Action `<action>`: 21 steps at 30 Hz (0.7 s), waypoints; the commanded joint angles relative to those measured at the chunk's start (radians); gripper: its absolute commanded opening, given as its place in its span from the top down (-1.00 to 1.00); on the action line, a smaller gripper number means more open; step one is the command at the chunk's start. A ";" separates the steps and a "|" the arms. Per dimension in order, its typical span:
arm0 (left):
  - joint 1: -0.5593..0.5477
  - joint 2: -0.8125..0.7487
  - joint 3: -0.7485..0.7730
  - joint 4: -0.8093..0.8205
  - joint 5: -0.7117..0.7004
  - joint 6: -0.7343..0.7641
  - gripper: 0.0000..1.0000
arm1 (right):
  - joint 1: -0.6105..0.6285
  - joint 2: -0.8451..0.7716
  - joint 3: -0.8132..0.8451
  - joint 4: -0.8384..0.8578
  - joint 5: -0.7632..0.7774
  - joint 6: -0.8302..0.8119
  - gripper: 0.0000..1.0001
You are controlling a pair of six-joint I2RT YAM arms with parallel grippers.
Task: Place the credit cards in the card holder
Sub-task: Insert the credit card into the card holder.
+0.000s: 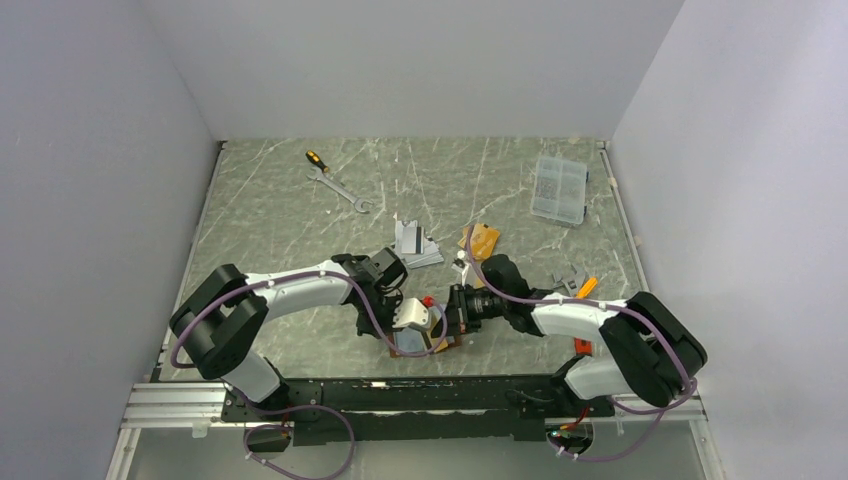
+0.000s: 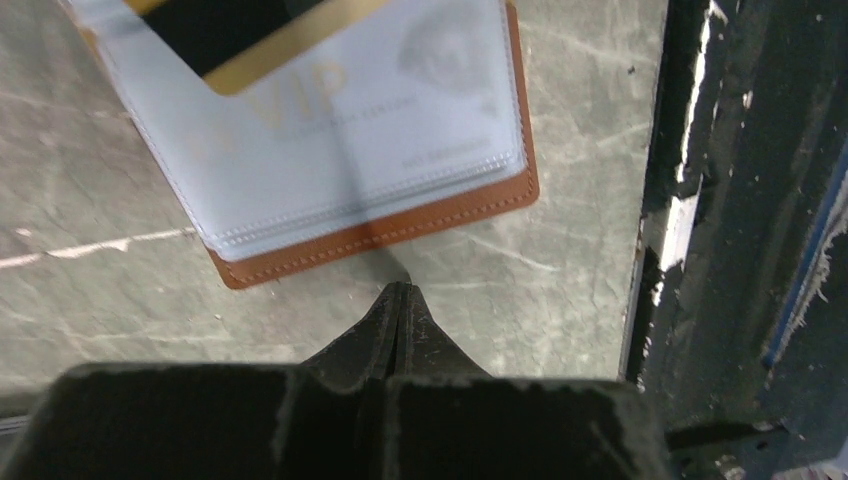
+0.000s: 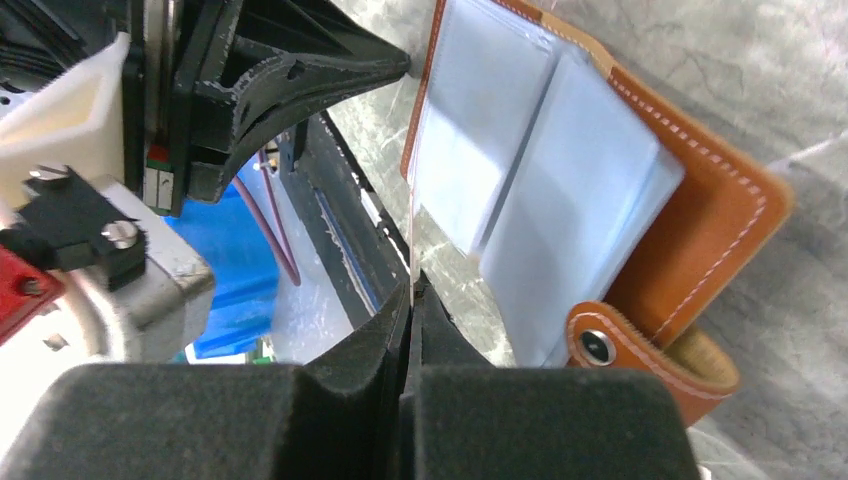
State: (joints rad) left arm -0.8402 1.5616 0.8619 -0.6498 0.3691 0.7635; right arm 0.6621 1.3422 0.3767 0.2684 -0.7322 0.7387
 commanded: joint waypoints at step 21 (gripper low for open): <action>0.039 -0.002 0.128 -0.077 0.063 -0.017 1.00 | 0.010 0.050 0.070 -0.073 0.234 -0.018 1.00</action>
State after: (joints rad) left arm -0.7971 1.5887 0.9295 -0.7197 0.3874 0.7547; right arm 0.6525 1.4498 0.4374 0.2169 -0.5797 0.7296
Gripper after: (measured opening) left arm 0.009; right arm 0.008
